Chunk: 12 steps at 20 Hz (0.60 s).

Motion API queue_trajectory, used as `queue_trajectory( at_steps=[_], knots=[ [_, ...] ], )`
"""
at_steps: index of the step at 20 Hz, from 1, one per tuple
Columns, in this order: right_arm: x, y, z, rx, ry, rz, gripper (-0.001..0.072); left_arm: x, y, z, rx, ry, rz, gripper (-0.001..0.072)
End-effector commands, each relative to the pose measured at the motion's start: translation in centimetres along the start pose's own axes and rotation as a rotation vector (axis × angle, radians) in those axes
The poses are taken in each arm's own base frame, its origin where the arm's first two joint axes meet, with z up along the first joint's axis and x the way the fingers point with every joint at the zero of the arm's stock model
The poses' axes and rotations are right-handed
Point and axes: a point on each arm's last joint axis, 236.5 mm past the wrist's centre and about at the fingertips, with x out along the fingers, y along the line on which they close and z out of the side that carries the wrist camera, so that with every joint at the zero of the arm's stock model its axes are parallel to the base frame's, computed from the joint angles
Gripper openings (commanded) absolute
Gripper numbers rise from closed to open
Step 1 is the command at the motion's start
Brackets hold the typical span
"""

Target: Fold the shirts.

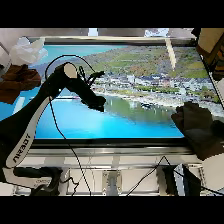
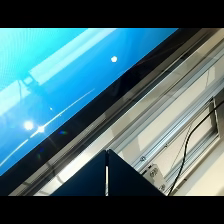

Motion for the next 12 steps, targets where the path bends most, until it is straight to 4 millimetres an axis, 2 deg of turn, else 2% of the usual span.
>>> queue_trajectory(
  at_steps=[1,3,4,5,7,9,12],
  knots=[
    [-5.7,7.6,5.7,0.008,-0.282,0.300,0.0357,0.0,-0.6,-0.6,-0.001,0.026,-0.026,0.0012],
    [-11.2,11.5,7.5,-0.052,-0.431,0.448,0.0357,0.0,-1.1,-1.3,-0.001,0.053,-0.047,0.0011],
    [-13.7,12.8,8.0,-0.092,-0.500,0.488,0.0357,-0.1,-1.5,-1.5,-0.001,0.064,-0.061,0.0011],
    [-16.2,13.7,8.4,-0.129,-0.570,0.509,0.0357,-0.1,-1.7,-1.6,-0.001,0.068,-0.070,0.0012],
    [-19.4,14.5,8.9,-0.150,-0.666,0.522,0.0357,-0.1,-2.0,-1.4,-0.001,0.058,-0.084,0.0012],
    [-20.0,14.9,8.6,-0.160,-0.672,0.533,0.0356,-0.1,-2.0,-1.2,0.000,0.050,-0.083,0.0011],
    [-18.3,15.5,6.8,-0.178,-0.572,0.564,0.0354,0.2,-2.3,-1.0,0.007,0.044,-0.080,0.0012]
  ],
)
